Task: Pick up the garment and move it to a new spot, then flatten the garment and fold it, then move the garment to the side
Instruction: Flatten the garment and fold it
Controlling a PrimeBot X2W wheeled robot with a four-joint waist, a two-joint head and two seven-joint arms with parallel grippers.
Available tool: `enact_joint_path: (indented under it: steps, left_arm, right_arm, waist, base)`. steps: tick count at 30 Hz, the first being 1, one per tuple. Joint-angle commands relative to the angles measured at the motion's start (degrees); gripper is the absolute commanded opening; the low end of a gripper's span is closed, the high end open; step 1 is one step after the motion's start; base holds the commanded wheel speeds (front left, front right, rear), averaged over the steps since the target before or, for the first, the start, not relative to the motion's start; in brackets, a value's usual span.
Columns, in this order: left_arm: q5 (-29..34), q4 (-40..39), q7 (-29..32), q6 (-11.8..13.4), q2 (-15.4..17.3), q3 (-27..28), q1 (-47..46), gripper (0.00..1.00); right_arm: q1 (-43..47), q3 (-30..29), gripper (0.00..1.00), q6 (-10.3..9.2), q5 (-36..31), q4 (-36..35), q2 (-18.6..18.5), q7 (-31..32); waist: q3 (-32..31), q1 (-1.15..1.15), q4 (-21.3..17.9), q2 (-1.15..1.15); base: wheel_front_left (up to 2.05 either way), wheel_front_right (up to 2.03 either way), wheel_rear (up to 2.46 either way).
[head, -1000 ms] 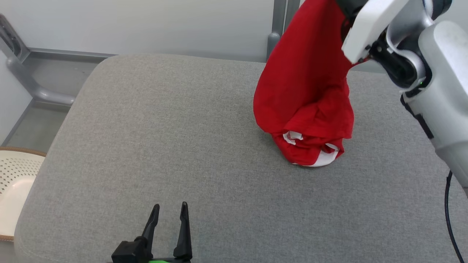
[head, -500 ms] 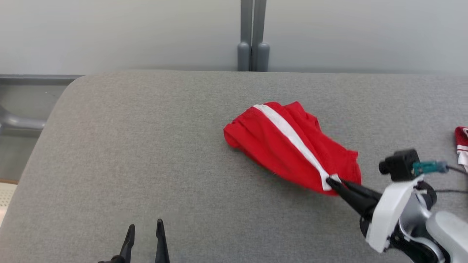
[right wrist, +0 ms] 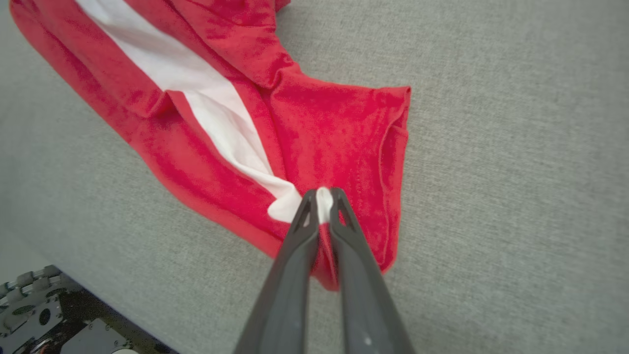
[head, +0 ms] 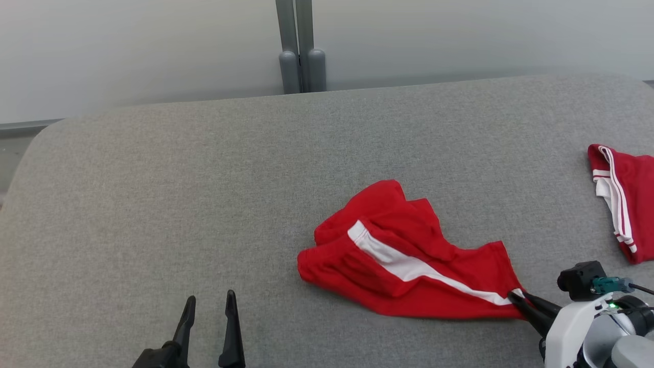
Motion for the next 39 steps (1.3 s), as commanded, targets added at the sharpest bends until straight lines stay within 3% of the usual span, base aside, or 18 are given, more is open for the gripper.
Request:
enact_joint_path:
  steps: [1,2,6,10,14,16,21,25,31,39]
  left_arm:
    - [1.0,0.1,-0.2,0.2,0.1,-0.1,-0.5,1.0]
    - [0.9,0.2,-0.2,0.3,0.1,-0.1,-0.3,1.0]
    - [0.8,0.2,-0.2,0.5,0.1,0.2,1.0,1.0]
    - [0.8,0.1,-0.2,0.6,0.1,0.6,2.2,1.0]
    - [0.5,-0.5,-0.2,0.9,0.1,1.3,3.2,1.0]
    - [0.4,-0.6,-0.2,0.8,0.1,1.4,3.8,1.0]
    - [0.7,-0.8,-0.2,0.5,0.1,1.8,4.5,1.0]
    - [1.0,-0.9,-0.2,0.3,0.1,2.4,4.4,1.0]
    - [1.3,-1.2,-0.2,-0.2,0.1,3.1,4.8,1.0]
    - [1.9,-0.9,-0.2,-0.7,0.1,3.7,5.1,1.0]
  right_arm:
    - [-1.0,0.8,0.42,0.0,-1.4,1.5,-0.5,-1.9]
    - [-1.3,1.7,1.0,0.0,-2.2,3.1,-0.4,-3.7]
    - [-2.4,2.7,1.0,0.0,-3.8,7.3,-0.4,-9.9]
    - [-0.9,-0.1,1.0,0.0,-4.0,8.3,-1.3,-14.4]
    - [1.8,-7.9,1.0,0.0,-7.7,6.4,-1.3,-15.7]
    - [4.2,-15.0,1.0,0.0,-10.9,3.7,0.2,-15.7]
    - [13.6,-32.6,1.0,0.0,-21.7,-6.3,8.0,-15.7]
    - [20.3,-41.8,1.0,0.0,-28.3,-12.8,15.7,-15.7]
    - [26.1,-47.7,1.0,0.0,-33.9,-16.7,24.6,-15.7]
    - [27.8,-52.8,1.0,-0.01,-39.2,-18.1,31.5,-15.7]
  waist:
    - [0.6,0.0,-0.1,0.0]
    - [0.6,0.0,0.0,0.0]
    - [0.2,0.0,0.3,0.0]
    - [-0.8,0.0,0.5,0.0]
    - [-1.7,0.0,0.0,0.0]
    - [-2.4,0.0,-0.3,0.0]
    - [-3.6,0.0,-0.9,0.0]
    - [-4.5,0.0,-0.9,0.0]
    - [-5.3,0.0,-1.3,0.0]
    - [-5.3,0.0,-2.0,0.0]
  base:
    - [0.0,0.0,0.0]
    - [0.0,0.0,0.0]
    - [0.0,0.0,0.0]
    - [0.0,0.0,0.0]
    - [0.0,0.0,0.0]
    - [0.0,0.0,0.0]
    - [0.0,0.0,0.0]
    - [0.0,0.0,0.0]
    - [0.0,0.0,0.0]
    - [0.0,0.0,0.0]
